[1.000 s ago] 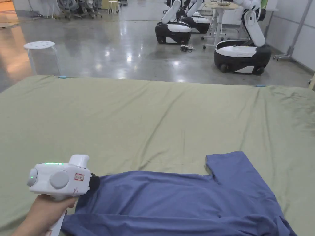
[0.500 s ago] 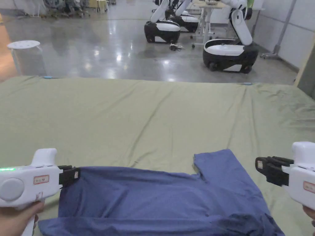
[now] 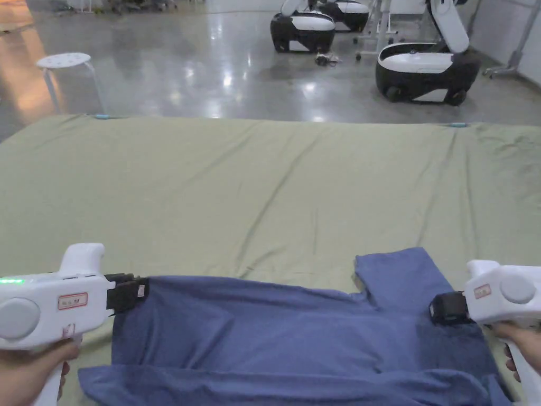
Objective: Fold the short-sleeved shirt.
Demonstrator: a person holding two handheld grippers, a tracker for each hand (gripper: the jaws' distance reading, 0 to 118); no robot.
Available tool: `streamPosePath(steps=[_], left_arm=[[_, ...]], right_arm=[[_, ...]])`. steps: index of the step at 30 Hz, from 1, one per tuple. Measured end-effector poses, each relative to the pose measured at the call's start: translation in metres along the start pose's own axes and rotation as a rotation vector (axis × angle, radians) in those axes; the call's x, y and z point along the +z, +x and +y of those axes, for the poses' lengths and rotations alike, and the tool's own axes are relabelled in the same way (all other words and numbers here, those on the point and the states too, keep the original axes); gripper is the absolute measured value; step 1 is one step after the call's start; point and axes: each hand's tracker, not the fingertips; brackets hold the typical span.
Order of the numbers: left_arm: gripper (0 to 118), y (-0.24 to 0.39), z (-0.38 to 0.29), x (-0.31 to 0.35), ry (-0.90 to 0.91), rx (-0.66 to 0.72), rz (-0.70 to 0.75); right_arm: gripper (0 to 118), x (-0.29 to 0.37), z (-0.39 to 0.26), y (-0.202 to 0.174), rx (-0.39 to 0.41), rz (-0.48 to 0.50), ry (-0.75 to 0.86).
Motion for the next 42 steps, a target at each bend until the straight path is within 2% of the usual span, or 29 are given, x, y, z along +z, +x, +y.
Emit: streamPosePath(steps=[1, 2, 4, 5, 7, 9, 11, 13, 14, 17, 18, 23, 27, 31, 37, 42], left_arm=[[4, 0.000, 0.000, -0.001, -0.002, 0.000, 0.000], [4, 0.001, 0.001, -0.001, -0.005, -0.002, -0.002], [4, 0.002, 0.000, -0.003, -0.005, -0.001, -0.005], [4, 0.003, 0.000, -0.004, -0.006, -0.001, -0.004], [4, 0.005, 0.000, -0.005, -0.008, 0.004, -0.004], [4, 0.006, 0.000, -0.005, -0.007, 0.015, -0.008], [4, 0.009, 0.000, -0.002, -0.001, 0.016, -0.006], [4, 0.010, 0.003, 0.000, 0.010, 0.013, 0.000], [4, 0.010, 0.005, 0.001, 0.014, 0.012, 0.004], [4, 0.009, 0.015, 0.001, 0.027, 0.005, 0.018], [4, 0.008, 0.017, 0.003, 0.032, 0.010, 0.023], [4, 0.010, 0.018, 0.022, 0.032, -0.027, 0.006], [4, 0.009, 0.010, 0.047, 0.035, -0.062, 0.005], [4, -0.002, -0.002, 0.075, 0.066, -0.022, 0.004], [4, 0.000, -0.055, 0.119, 0.041, -0.033, -0.083], [4, 0.002, -0.106, 0.124, -0.082, -0.070, -0.088]], right_arm=[[87, 0.001, 0.002, -0.001, 0.027, 0.021, 0.009], [70, 0.000, 0.004, -0.001, 0.052, 0.014, 0.013], [15, 0.010, 0.004, -0.010, 0.121, 0.002, 0.035], [2, 0.012, 0.003, -0.012, 0.121, 0.034, 0.036], [2, 0.013, 0.003, -0.013, 0.100, 0.087, 0.024], [2, 0.016, 0.003, -0.003, 0.005, 0.202, 0.034], [2, 0.013, 0.007, 0.004, -0.043, 0.183, 0.091], [2, 0.021, 0.014, 0.016, -0.043, 0.140, 0.146], [2, 0.032, 0.009, 0.009, -0.038, 0.122, 0.164], [2, 0.047, 0.015, 0.023, -0.070, 0.148, 0.194], [2, 0.064, 0.007, 0.014, -0.072, 0.158, 0.222], [2, 0.110, -0.012, 0.016, -0.129, 0.260, 0.326], [2, 0.147, -0.041, 0.019, -0.130, 0.302, 0.399], [2, 0.181, -0.078, 0.026, -0.151, 0.369, 0.478], [2, 0.214, -0.145, 0.030, -0.151, 0.401, 0.498], [2, 0.205, -0.204, 0.032, -0.159, 0.405, 0.417]])
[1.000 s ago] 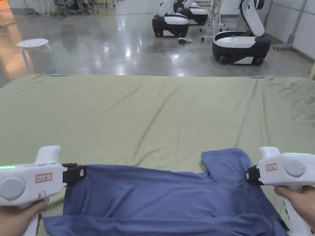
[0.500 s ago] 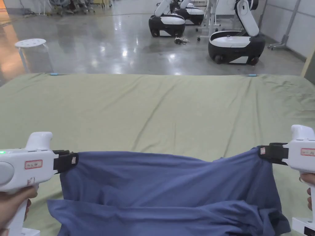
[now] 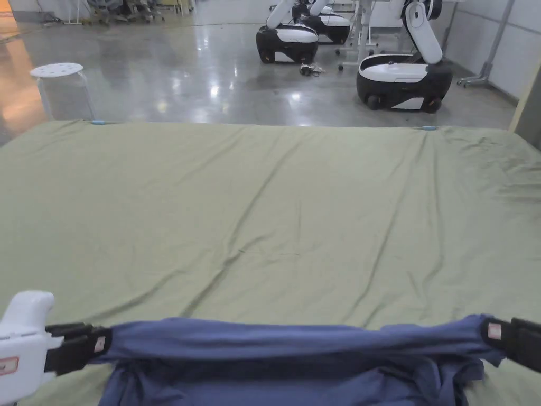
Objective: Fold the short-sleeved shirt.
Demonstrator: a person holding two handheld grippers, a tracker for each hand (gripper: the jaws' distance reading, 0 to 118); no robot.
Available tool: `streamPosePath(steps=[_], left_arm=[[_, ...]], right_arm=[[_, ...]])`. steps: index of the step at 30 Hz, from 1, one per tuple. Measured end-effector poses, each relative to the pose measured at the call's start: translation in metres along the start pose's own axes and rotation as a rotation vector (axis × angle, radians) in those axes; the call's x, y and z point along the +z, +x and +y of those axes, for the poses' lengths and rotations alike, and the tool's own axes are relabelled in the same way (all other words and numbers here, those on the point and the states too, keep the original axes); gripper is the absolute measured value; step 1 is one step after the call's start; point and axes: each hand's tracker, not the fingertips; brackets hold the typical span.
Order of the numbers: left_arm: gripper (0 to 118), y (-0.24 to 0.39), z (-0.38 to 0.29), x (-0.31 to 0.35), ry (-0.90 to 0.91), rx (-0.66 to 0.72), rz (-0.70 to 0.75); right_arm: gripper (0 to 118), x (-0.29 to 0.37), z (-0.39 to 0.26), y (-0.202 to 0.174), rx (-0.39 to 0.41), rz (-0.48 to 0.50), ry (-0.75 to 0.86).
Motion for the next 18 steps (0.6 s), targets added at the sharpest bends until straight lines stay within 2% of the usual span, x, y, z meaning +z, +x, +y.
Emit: streamPosePath(steps=[5, 11, 12, 15, 16, 17, 18], left_arm=[[4, -0.001, -0.044, -0.019, -0.088, 0.010, 0.040], [4, 0.000, -0.064, -0.029, -0.083, 0.102, 0.049], [4, 0.000, -0.062, -0.029, -0.077, 0.118, 0.053], [5, 0.000, -0.063, -0.027, -0.073, 0.095, 0.069], [11, 0.001, -0.063, -0.023, -0.063, 0.084, 0.083], [27, 0.002, -0.061, -0.017, -0.044, 0.091, 0.087], [65, -0.006, -0.061, -0.012, 0.010, 0.115, 0.088]], right_arm=[[2, -0.007, -0.053, 0.018, -0.058, -0.042, -0.134], [2, -0.033, -0.076, 0.017, -0.005, -0.126, -0.188], [2, -0.038, -0.078, 0.029, -0.012, -0.124, -0.183], [2, -0.037, -0.075, 0.024, -0.009, -0.143, -0.165], [2, -0.032, -0.072, 0.024, 0.005, -0.146, -0.148], [11, -0.027, -0.069, 0.022, 0.012, -0.159, -0.130], [48, -0.020, -0.065, 0.019, 0.022, -0.192, -0.095]])
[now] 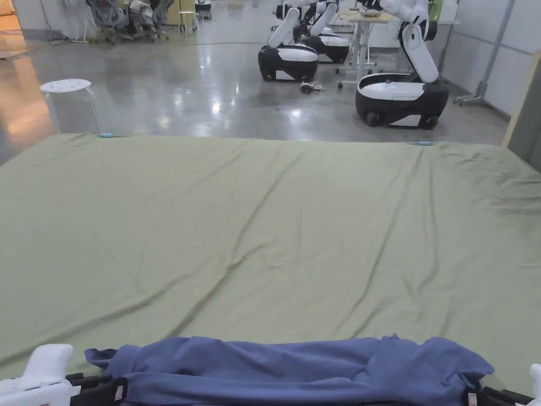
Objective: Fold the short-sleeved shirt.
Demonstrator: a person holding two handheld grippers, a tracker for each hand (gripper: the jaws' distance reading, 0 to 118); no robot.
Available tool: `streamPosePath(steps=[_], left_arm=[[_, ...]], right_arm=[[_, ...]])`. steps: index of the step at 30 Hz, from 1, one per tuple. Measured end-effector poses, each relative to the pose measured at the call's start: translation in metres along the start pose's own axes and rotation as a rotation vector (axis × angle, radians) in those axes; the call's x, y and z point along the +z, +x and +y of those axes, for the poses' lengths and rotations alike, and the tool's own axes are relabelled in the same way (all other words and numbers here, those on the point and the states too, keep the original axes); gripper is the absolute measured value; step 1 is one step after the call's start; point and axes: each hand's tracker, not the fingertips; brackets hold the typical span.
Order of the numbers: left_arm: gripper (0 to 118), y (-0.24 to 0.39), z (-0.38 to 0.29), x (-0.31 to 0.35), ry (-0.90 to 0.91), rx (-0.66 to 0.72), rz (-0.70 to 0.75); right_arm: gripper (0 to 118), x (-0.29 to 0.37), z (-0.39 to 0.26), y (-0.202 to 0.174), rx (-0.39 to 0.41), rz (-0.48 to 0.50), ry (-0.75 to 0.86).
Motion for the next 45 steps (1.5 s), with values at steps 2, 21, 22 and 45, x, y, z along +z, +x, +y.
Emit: streamPosePath(steps=[2, 21, 22, 45], left_arm=[[117, -0.001, 0.003, 0.025, 0.131, 0.034, -0.070], [0, 0.035, 0.011, 0.103, 0.364, 0.036, -0.097], [0, 0.020, 0.017, 0.092, 0.311, 0.079, -0.154], [115, -0.030, 0.018, -0.060, -0.120, 0.399, -0.434]], right_arm=[[118, 0.018, 0.005, -0.003, -0.034, -0.017, 0.054], [0, 0.150, 0.010, -0.101, 0.287, -0.014, 0.790], [0, 0.155, 0.016, -0.111, 0.298, -0.020, 0.788], [0, 0.156, 0.032, -0.130, 0.249, 0.015, 0.735]])
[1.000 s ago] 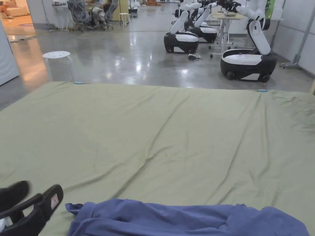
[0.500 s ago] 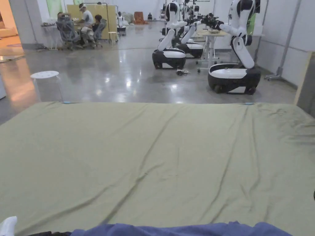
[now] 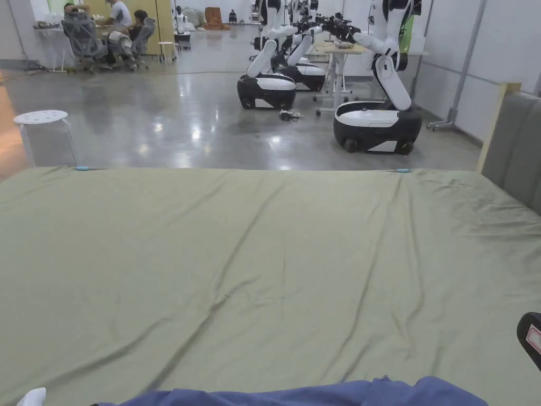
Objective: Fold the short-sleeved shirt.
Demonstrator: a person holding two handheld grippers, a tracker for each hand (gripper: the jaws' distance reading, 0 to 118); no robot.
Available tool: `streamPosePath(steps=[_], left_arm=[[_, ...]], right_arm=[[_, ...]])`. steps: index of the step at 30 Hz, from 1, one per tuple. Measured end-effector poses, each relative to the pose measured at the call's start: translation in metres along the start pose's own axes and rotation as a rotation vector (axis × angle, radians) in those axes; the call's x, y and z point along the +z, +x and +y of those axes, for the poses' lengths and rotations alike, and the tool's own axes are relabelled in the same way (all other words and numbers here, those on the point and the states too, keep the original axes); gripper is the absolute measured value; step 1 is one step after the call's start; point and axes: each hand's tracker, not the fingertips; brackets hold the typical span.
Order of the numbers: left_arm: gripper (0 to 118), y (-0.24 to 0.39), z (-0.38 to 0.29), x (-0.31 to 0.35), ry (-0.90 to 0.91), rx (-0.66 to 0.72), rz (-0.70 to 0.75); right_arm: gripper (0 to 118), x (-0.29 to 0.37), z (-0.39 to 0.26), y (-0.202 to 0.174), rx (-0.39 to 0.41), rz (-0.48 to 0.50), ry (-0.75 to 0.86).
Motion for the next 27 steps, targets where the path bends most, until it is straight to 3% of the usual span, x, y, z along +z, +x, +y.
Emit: streamPosePath(steps=[2, 3, 4, 5, 6, 7, 10, 12, 18, 27], left_arm=[[104, 0.007, 0.001, -0.005, -0.002, 0.054, -0.056], [71, 0.003, 0.007, 0.001, 0.000, 0.066, -0.058], [71, 0.009, 0.005, 0.003, 0.015, 0.054, -0.055], [53, 0.016, 0.004, 0.008, 0.046, 0.018, -0.032], [19, 0.021, 0.002, 0.011, 0.062, -0.017, -0.015], [4, 0.019, 0.000, 0.016, 0.087, -0.026, -0.016], [4, 0.023, -0.005, 0.021, 0.078, 0.049, -0.169], [4, 0.027, -0.004, 0.022, 0.088, 0.006, -0.118], [4, 0.014, 0.004, 0.041, 0.163, 0.063, -0.077], [4, 0.031, 0.021, 0.091, 0.243, -0.040, 0.008]], right_arm=[[0, -0.001, 0.001, -0.001, 0.004, 0.003, 0.001], [0, -0.002, 0.001, -0.003, 0.010, 0.005, -0.001], [0, -0.004, 0.000, -0.004, 0.014, 0.006, -0.005], [0, -0.005, 0.001, -0.003, 0.017, 0.010, -0.013], [0, -0.005, -0.001, -0.005, 0.019, 0.011, -0.015], [0, -0.006, -0.002, -0.006, 0.020, 0.013, -0.020], [0, -0.008, -0.004, -0.005, 0.006, 0.025, -0.029], [0, -0.011, -0.006, -0.007, -0.001, 0.025, -0.037], [0, -0.012, -0.005, -0.010, -0.037, 0.039, -0.044], [0, -0.004, 0.001, -0.003, -0.074, 0.041, -0.029]])
